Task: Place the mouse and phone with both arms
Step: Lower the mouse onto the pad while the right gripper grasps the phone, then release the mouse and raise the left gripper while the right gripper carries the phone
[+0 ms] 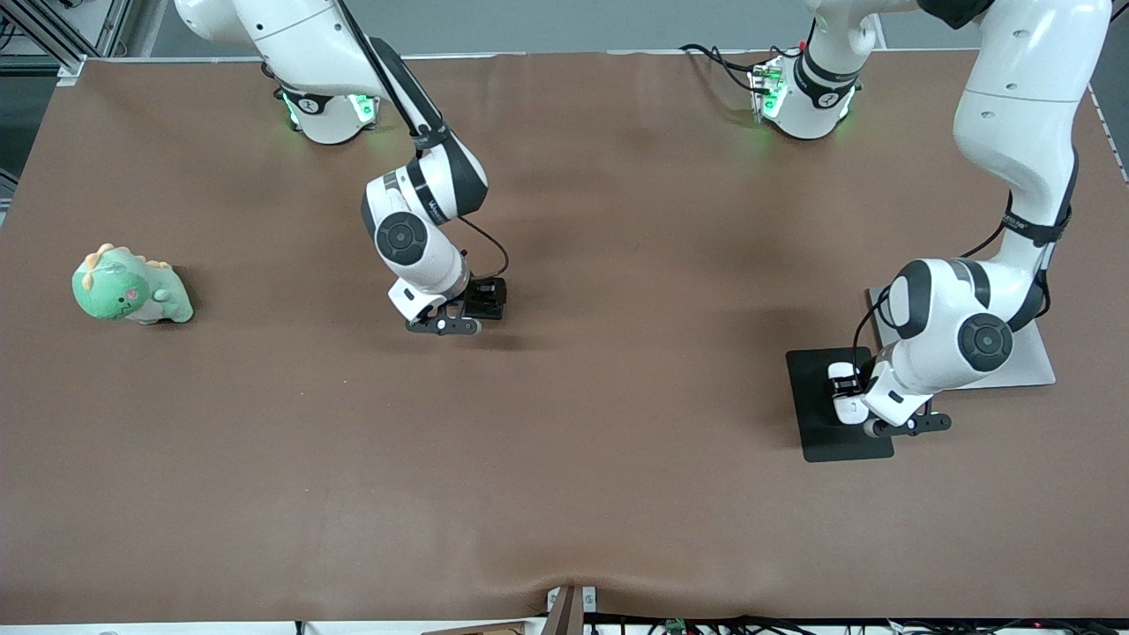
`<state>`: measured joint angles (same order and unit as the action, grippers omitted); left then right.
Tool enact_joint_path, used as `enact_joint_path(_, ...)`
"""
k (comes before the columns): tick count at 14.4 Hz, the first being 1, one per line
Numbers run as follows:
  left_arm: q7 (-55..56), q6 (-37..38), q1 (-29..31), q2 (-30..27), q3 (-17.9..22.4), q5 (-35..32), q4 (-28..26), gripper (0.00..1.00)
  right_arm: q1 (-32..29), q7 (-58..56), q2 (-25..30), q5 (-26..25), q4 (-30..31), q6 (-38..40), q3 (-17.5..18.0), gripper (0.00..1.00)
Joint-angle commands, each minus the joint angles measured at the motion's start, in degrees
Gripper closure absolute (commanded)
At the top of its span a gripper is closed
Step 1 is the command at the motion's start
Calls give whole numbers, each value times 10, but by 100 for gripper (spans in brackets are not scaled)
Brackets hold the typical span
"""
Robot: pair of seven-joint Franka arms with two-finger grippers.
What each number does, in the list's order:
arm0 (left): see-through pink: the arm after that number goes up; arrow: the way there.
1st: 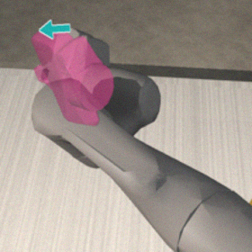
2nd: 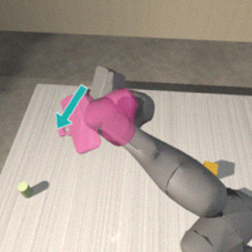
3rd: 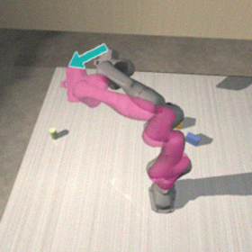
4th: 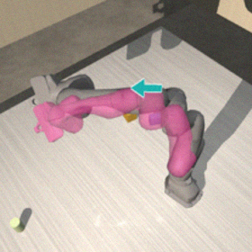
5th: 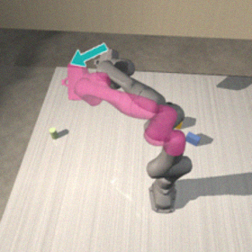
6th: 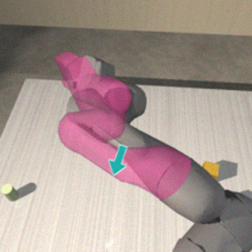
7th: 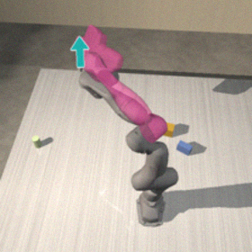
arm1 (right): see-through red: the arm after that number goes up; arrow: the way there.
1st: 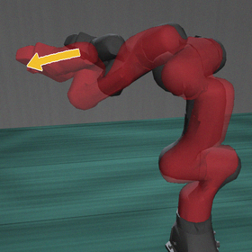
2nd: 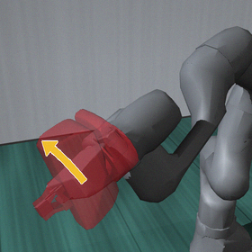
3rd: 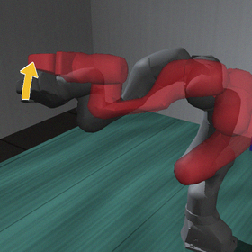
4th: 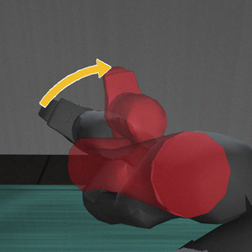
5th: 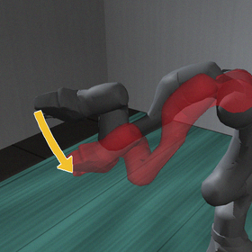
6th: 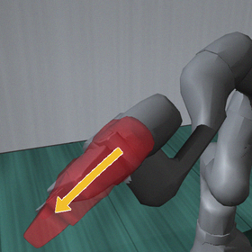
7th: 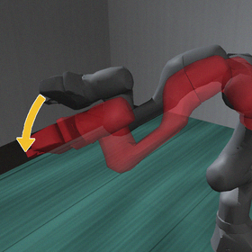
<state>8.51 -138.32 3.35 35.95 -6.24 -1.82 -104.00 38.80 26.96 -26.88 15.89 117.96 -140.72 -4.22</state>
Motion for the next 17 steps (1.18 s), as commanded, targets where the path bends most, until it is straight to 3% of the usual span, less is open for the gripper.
enact_joint_path(1, 2, -11, 2, 17, -1, -13, 13, 84, 9, 11, 3, 14, 8, -18, -5, 0)
enact_joint_path(2, 6, -20, 2, 21, -2, -13, 12, 52, 11, 12, -2, 14, 9, -24, -5, 0)
enact_joint_path(3, 7, -22, 2, 24, -2, -13, 12, 5, 15, 17, -8, 14, 9, -27, -5, 0)
enact_joint_path(4, 4, -22, 2, 24, -2, -13, 12, 0, 17, 33, -11, 14, 9, -33, -5, 0)
enact_joint_path(9, 9, 3, 3, -13, -4, -13, 3, 0, 28, 42, -26, 14, 7, -49, -5, 0)
enact_joint_path(13, 5, 121, 4, -118, -8, -13, 3, 0, 29, 56, -28, 14, 6, -53, -5, 0)
enact_joint_path(15, 8, 177, 3, -173, -9, -13, 4, 0, 29, 66, -27, 14, 3, -45, -5, 71)
enact_joint_path(16, 1, 207, 2, -199, -11, -11, 5, 0, 29, 79, -25, 14, 3, -45, -5, 91)
enact_joint_path(17, 0, 234, 3, -224, -18, -9, 7, 0, 28, 82, -20, 14, 1, -41, -6, 99)
